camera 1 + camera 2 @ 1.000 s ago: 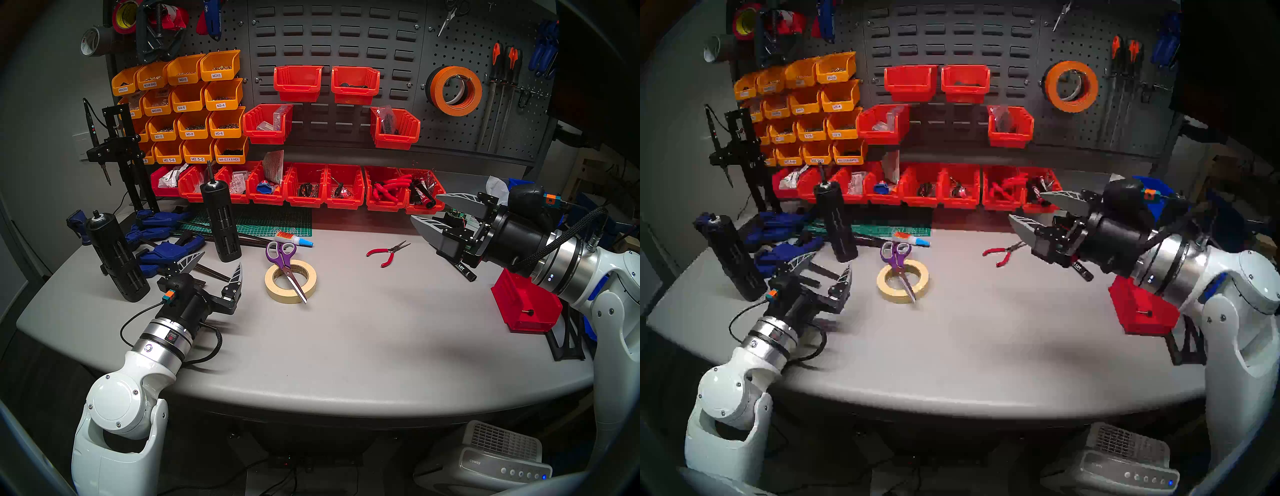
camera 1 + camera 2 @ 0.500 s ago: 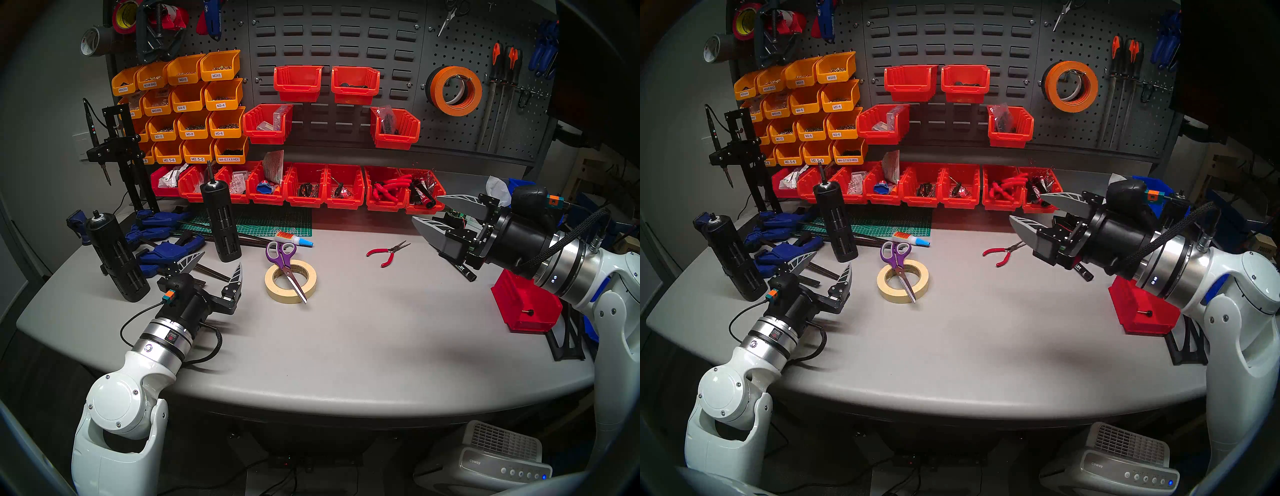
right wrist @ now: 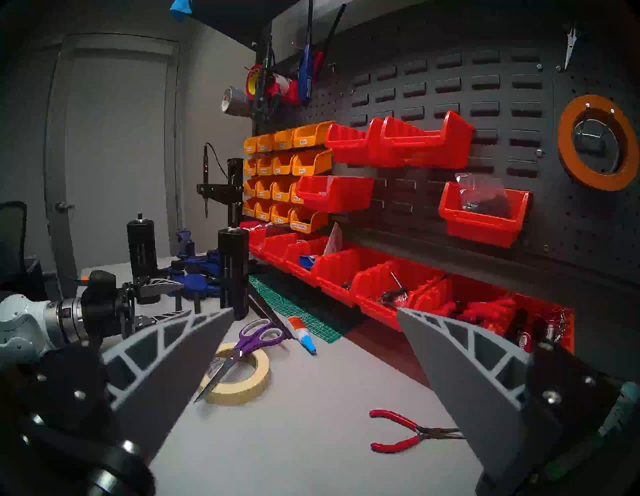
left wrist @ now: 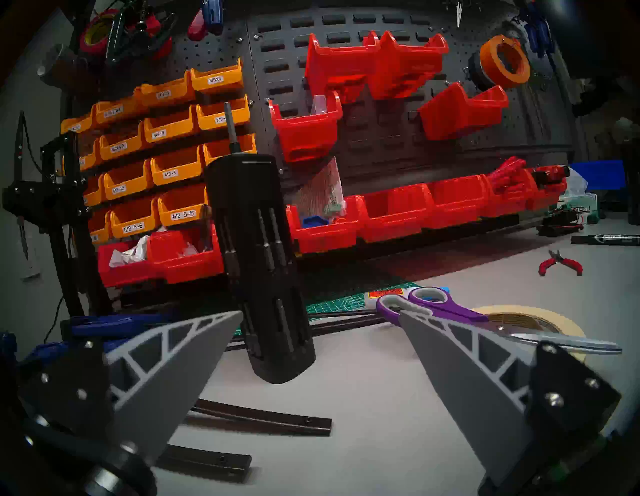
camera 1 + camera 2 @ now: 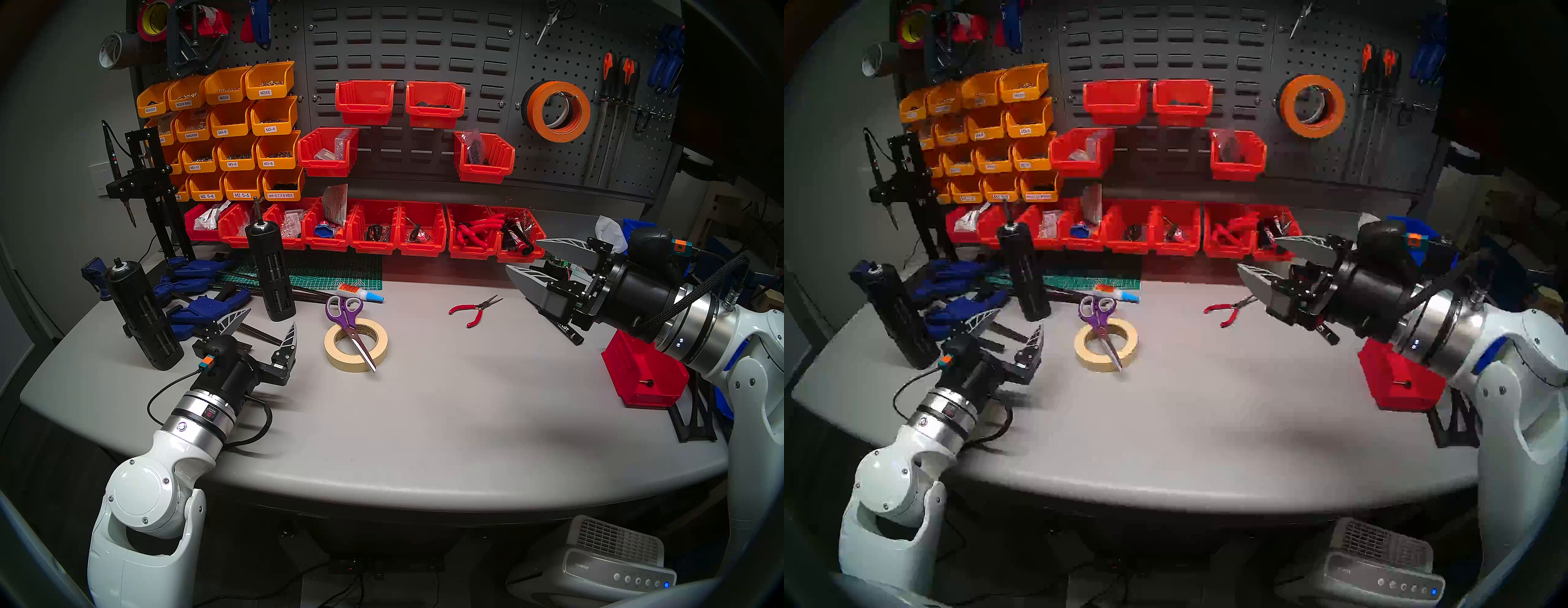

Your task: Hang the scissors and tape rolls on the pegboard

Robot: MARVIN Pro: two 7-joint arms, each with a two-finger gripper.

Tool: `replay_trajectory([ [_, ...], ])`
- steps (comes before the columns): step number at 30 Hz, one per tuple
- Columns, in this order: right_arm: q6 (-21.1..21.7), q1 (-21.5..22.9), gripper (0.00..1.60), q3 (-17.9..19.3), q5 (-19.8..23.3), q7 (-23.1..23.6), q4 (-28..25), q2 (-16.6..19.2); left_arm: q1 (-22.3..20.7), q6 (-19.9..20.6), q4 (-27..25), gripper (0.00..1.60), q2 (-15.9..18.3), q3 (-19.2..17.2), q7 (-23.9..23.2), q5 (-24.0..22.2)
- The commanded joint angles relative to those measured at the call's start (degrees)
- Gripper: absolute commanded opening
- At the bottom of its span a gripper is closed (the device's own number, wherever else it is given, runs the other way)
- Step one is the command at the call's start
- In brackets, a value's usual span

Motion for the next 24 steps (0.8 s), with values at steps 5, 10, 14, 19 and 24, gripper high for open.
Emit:
replay_trajectory([
  [5, 0.01, 0.64, 1.60, 0.47, -0.05, -0.40, -0.63, 0.16, -0.05, -0.36, -0.80, 1.60, -0.02, 0.12, -0.05, -0.01],
  [10, -0.54, 1.20, 1.60, -1.90, -0.72, 0.07, -0.63, 1.79, -0.06, -0.35, -0.79, 1.60, -0.02, 0.12, -0.05, -0.01],
  [14, -0.86, 2.51, 1.60, -6.38, -0.98, 0.28, -0.63, 3.55, -0.08, -0.33, -0.77, 1.60, -0.01, 0.12, -0.05, -0.01],
  [19, -1.15, 4.48, 1.60, -11.80, -1.81, -0.05, -0.63, 5.20, -0.10, -0.30, -0.74, 1.60, 0.00, 0.11, -0.06, -0.02],
  [24, -0.96, 6.62, 1.60, -16.56, -2.47, -1.00, -0.63, 6.03, -0.11, -0.29, -0.73, 1.60, 0.00, 0.11, -0.06, -0.02],
])
